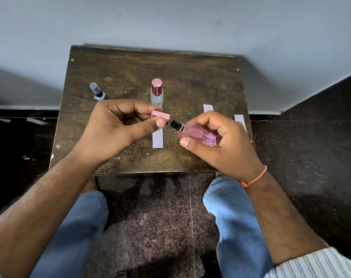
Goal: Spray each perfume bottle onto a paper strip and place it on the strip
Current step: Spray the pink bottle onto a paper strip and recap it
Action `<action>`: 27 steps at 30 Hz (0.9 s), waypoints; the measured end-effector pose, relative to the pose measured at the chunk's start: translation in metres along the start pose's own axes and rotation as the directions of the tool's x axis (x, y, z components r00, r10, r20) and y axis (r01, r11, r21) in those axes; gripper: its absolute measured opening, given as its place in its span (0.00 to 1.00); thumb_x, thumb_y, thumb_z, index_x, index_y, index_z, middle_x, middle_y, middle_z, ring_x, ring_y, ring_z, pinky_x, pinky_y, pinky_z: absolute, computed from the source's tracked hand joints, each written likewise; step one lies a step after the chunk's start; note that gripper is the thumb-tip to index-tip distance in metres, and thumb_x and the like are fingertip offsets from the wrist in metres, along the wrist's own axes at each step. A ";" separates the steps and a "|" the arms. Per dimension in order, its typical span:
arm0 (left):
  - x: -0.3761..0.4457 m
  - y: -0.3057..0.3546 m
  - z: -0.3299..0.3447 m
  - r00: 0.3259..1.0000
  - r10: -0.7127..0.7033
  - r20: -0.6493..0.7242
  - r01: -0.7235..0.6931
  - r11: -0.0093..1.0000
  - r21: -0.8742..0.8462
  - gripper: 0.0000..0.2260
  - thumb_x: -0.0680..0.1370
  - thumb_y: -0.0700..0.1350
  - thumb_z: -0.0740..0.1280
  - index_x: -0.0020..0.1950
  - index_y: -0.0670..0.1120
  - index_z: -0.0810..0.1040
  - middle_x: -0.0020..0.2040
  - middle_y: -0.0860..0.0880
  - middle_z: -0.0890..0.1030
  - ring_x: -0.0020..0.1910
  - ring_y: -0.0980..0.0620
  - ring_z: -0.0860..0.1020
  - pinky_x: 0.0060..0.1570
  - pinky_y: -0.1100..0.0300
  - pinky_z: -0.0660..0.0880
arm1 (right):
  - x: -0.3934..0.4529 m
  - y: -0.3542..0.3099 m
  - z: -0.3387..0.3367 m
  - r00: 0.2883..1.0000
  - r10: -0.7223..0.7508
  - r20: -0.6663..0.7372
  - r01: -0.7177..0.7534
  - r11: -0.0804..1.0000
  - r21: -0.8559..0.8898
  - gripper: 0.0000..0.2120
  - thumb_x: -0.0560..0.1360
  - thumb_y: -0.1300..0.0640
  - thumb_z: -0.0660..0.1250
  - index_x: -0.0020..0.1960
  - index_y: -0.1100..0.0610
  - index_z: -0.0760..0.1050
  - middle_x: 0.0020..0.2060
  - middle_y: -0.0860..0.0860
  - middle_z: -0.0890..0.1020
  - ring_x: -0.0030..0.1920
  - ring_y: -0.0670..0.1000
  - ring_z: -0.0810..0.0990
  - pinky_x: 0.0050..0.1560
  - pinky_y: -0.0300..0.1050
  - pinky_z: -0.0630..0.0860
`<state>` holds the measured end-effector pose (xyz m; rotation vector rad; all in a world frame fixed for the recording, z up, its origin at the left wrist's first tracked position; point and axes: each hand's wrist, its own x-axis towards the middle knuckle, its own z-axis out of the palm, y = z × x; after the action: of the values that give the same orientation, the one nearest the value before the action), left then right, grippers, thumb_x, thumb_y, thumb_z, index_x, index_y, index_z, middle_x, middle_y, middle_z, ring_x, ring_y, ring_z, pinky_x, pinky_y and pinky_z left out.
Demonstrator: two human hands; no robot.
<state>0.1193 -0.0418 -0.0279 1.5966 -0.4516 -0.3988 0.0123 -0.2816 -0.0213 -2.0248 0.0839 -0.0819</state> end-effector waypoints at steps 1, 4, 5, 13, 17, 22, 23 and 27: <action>0.000 -0.001 0.001 1.000 0.006 0.011 -0.006 1.000 0.011 0.09 0.73 0.45 0.80 0.52 0.53 0.90 0.50 0.51 0.91 0.47 0.46 0.85 0.55 0.47 0.83 | 0.000 0.000 0.001 1.000 -0.005 0.007 0.005 1.000 -0.008 0.12 0.75 0.57 0.82 0.55 0.58 0.84 0.49 0.46 0.89 0.47 0.47 0.87 0.48 0.37 0.80; 0.000 0.000 0.002 0.999 0.024 0.025 -0.024 0.999 0.023 0.10 0.73 0.46 0.81 0.53 0.54 0.90 0.51 0.47 0.91 0.44 0.32 0.84 0.53 0.29 0.80 | 0.001 0.001 0.001 1.000 -0.012 0.005 0.012 0.999 -0.037 0.12 0.74 0.56 0.82 0.55 0.57 0.85 0.49 0.45 0.89 0.47 0.47 0.87 0.47 0.35 0.79; 0.001 0.000 0.002 0.999 0.027 0.028 -0.028 0.999 0.023 0.10 0.73 0.46 0.81 0.54 0.53 0.90 0.51 0.47 0.91 0.44 0.29 0.85 0.53 0.27 0.80 | 0.001 0.001 0.001 1.000 -0.013 0.000 0.013 0.999 -0.043 0.12 0.74 0.56 0.83 0.56 0.56 0.86 0.49 0.45 0.89 0.47 0.46 0.87 0.47 0.35 0.79; 0.003 -0.002 0.005 0.992 0.046 0.116 -0.050 0.998 0.035 0.11 0.75 0.48 0.81 0.56 0.50 0.90 0.52 0.49 0.91 0.42 0.19 0.81 0.43 0.20 0.78 | 0.002 0.000 0.004 0.999 -0.033 -0.034 0.030 0.995 -0.092 0.15 0.73 0.51 0.83 0.58 0.53 0.88 0.44 0.42 0.89 0.41 0.44 0.85 0.44 0.36 0.78; 0.005 -0.002 0.011 0.991 0.037 0.128 -0.039 0.999 0.013 0.14 0.73 0.58 0.82 0.57 0.56 0.90 0.52 0.50 0.91 0.40 0.15 0.78 0.39 0.16 0.74 | 0.002 -0.001 0.004 0.997 -0.061 -0.052 0.057 0.995 -0.085 0.15 0.73 0.52 0.83 0.58 0.54 0.88 0.45 0.40 0.88 0.42 0.42 0.85 0.46 0.33 0.77; 0.005 -0.005 0.021 0.987 0.027 0.156 -0.021 0.999 -0.038 0.14 0.74 0.57 0.82 0.57 0.55 0.90 0.52 0.46 0.91 0.38 0.13 0.76 0.37 0.16 0.72 | 0.001 0.002 -0.001 0.996 -0.075 -0.045 0.072 0.996 -0.054 0.16 0.73 0.54 0.83 0.58 0.56 0.87 0.48 0.45 0.90 0.46 0.42 0.86 0.49 0.33 0.78; 0.004 -0.005 0.023 0.985 0.025 0.171 -0.018 0.999 -0.045 0.14 0.74 0.56 0.82 0.58 0.55 0.90 0.52 0.44 0.90 0.37 0.14 0.76 0.35 0.17 0.72 | 0.001 0.003 -0.001 0.996 -0.076 -0.039 0.074 0.996 -0.048 0.15 0.73 0.54 0.83 0.58 0.56 0.87 0.48 0.45 0.89 0.46 0.42 0.86 0.49 0.33 0.78; 0.002 -0.005 0.029 0.982 0.020 0.189 -0.008 0.998 -0.064 0.16 0.73 0.55 0.82 0.59 0.55 0.88 0.50 0.46 0.89 0.25 0.40 0.72 0.22 0.40 0.71 | 0.004 0.006 -0.003 0.991 -0.122 -0.057 0.117 0.990 -0.082 0.16 0.73 0.52 0.83 0.58 0.55 0.87 0.52 0.46 0.87 0.53 0.47 0.85 0.52 0.47 0.82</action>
<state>0.1068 -0.0679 -0.0348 1.4993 -0.5894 -0.5529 0.0154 -0.2876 -0.0253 -2.1055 0.0048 -0.2208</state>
